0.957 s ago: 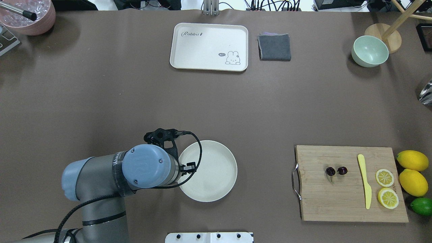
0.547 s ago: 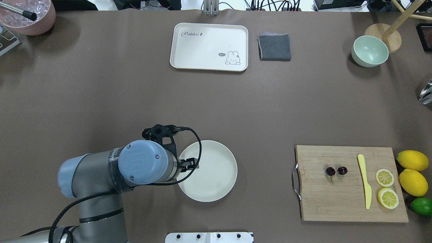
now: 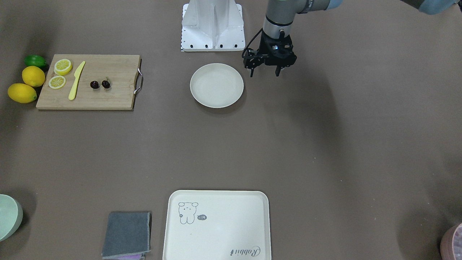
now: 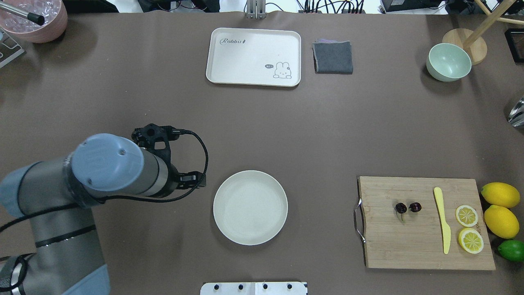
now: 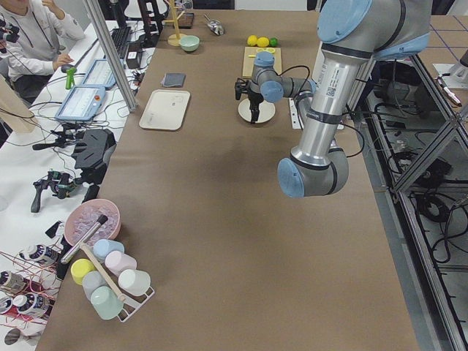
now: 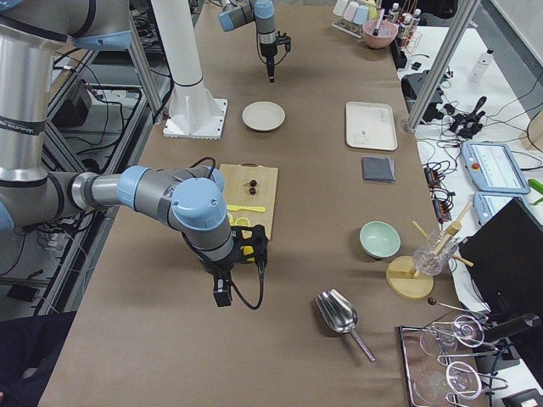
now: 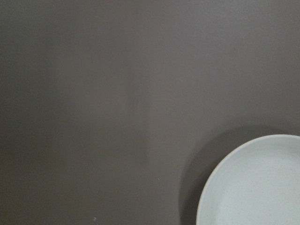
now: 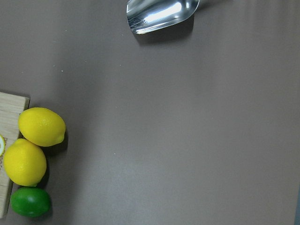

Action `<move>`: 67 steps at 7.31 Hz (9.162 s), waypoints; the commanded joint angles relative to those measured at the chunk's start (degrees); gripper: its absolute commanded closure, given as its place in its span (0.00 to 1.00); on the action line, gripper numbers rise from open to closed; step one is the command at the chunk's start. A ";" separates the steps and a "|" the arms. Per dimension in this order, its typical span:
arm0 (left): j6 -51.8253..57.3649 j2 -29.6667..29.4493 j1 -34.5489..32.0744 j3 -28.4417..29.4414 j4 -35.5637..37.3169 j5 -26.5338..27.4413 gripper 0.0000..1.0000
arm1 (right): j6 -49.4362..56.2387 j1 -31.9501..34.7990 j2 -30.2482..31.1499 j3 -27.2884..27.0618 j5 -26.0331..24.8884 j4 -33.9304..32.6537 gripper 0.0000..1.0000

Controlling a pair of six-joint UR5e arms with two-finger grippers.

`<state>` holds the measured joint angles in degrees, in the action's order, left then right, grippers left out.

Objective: Place red cherry on plate
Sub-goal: 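Withdraw the left arm away from the bowl, then move the right gripper over the dark red cherries on the cutting board, then grasp the cherries with the right gripper and lift them, then carry the cherries with the right gripper over the white bowl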

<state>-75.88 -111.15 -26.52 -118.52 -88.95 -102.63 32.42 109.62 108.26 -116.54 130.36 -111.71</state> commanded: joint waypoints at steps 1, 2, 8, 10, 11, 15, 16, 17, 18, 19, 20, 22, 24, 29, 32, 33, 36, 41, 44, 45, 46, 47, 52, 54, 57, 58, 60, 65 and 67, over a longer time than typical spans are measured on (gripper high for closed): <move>9.99 9.32 -11.74 -1.53 -6.46 -10.86 0.03 | -0.16 -0.02 -0.50 -0.01 -0.02 -0.09 0.00; 18.31 14.77 -20.42 -1.19 -9.20 -19.80 0.03 | -0.16 -0.02 -0.76 -0.09 -0.02 -0.17 0.00; 45.72 30.11 -45.72 1.45 -11.95 -34.04 0.03 | -13.67 -9.67 -5.69 -7.37 -1.16 -4.22 0.00; 45.73 30.11 -47.57 2.41 -11.95 -34.04 0.03 | -20.59 -14.66 -5.51 -10.97 -1.25 -4.30 0.00; 45.73 30.11 -47.92 2.42 -12.03 -34.04 0.03 | -26.47 -19.05 -5.60 -13.52 -1.77 -4.22 0.00; 45.64 30.03 -48.01 2.51 -12.04 -33.95 0.03 | -48.50 -38.19 -14.88 -17.76 -1.77 -4.04 0.00; 45.64 30.11 -48.19 2.51 -12.04 -33.86 0.03 | -57.11 -45.82 -19.88 -17.85 -3.25 -3.95 0.00; 45.64 30.55 -49.76 2.51 -11.95 -33.95 0.03 | -63.90 -53.56 -24.28 -17.59 -6.57 -4.04 0.00; 45.64 30.73 -49.95 2.77 -11.95 -33.95 0.03 | -66.14 -58.16 -26.50 -17.24 -7.22 -3.95 0.01; 45.73 30.56 -50.03 3.64 -12.12 -33.86 0.03 | -66.51 -60.90 -26.87 -17.41 -8.01 -3.69 0.00; 45.73 30.29 -50.04 3.91 -12.12 -33.78 0.03 | -67.04 -64.58 -26.87 -17.58 -10.80 -3.52 0.00; 45.73 30.29 -50.38 3.83 -12.12 -33.51 0.03 | -76.67 -71.00 -24.87 -17.32 -14.85 2.95 0.00; 45.73 29.94 -50.56 3.91 -12.12 -33.42 0.03 | -81.18 -76.11 -18.12 -16.19 -19.16 11.99 0.01; 45.73 29.67 -50.56 3.83 -12.12 -33.25 0.03 | -86.81 -77.45 -11.40 0.78 -23.04 40.69 0.02; 45.73 29.67 -50.56 4.00 -12.12 -33.25 0.03 | -94.27 -81.92 -11.49 -0.35 -26.38 41.31 0.02; 45.73 29.67 -50.56 4.00 -12.21 -33.25 0.03 | -94.99 -82.63 -10.97 -1.23 -26.64 41.40 0.02; 45.73 29.76 -50.65 3.83 -12.39 -33.25 0.03 | -96.14 -84.75 -8.16 -1.24 -28.93 44.37 0.07; 45.73 30.47 -51.00 3.56 -13.27 -33.25 0.03 | -96.83 -85.19 -7.62 -1.06 -29.72 45.00 0.53; 45.73 30.47 -51.00 3.74 -13.27 -33.25 0.03 | -97.10 -85.28 -7.71 -2.19 -29.64 45.00 1.00; 45.73 30.47 -51.09 3.74 -13.27 -33.25 0.03 | -97.02 -85.10 -7.71 -3.86 -28.77 44.83 1.00; 45.73 30.38 -51.00 3.91 -13.35 -33.25 0.03 | -96.93 -82.66 -7.62 -6.31 -25.02 44.13 1.00; 45.73 30.29 -51.00 3.91 -13.27 -33.25 0.03 | -96.41 -78.20 -7.53 -8.86 -18.19 43.34 1.00; 45.73 30.20 -51.09 4.00 -13.27 -33.25 0.03 | -86.13 -58.75 -28.72 -20.03 0.42 3.73 1.00; 45.73 30.46 -51.09 3.92 -13.27 -33.25 0.03 | -84.45 -57.85 -41.41 -20.57 -0.53 -13.30 1.00; 45.73 30.64 -51.26 3.91 -13.35 -33.25 0.03 | -84.53 -64.15 -48.88 -15.59 -9.20 -18.15 1.00; 45.73 30.64 -51.70 3.83 -13.44 -33.25 0.03 | -84.97 -67.14 -55.54 -12.17 -12.90 -22.98 1.00; 45.73 30.73 -51.97 4.09 -13.35 -33.25 0.03 | -87.07 -72.24 -60.51 -8.20 -17.22 -23.47 1.00; 45.30 30.55 -52.06 4.97 -13.27 -33.25 0.03 | -96.39 -84.55 -66.86 5.32 -26.71 -11.47 1.00; 45.20 30.64 -52.14 5.06 -13.35 -33.25 0.03 | -98.59 -89.30 -66.77 7.72 -30.15 -8.54 1.00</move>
<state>-30.59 -80.56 -78.63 -113.52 -102.28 -135.88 -64.67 23.19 41.45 -110.53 102.30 -122.43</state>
